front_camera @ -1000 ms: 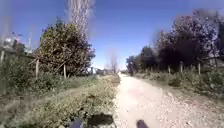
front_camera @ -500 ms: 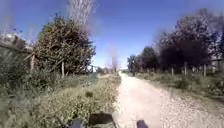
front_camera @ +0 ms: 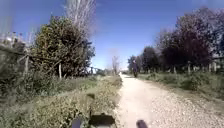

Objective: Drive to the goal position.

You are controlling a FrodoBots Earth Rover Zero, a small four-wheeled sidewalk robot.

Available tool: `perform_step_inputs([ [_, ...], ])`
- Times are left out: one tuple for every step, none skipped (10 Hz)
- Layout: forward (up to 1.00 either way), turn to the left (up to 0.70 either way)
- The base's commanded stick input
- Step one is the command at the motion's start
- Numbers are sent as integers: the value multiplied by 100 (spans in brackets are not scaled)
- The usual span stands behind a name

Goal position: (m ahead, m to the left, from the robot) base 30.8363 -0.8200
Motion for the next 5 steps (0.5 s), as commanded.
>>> perform_step_inputs([
  [50,0],
  [50,0],
  [50,0],
  [50,0],
  [50,0],
])
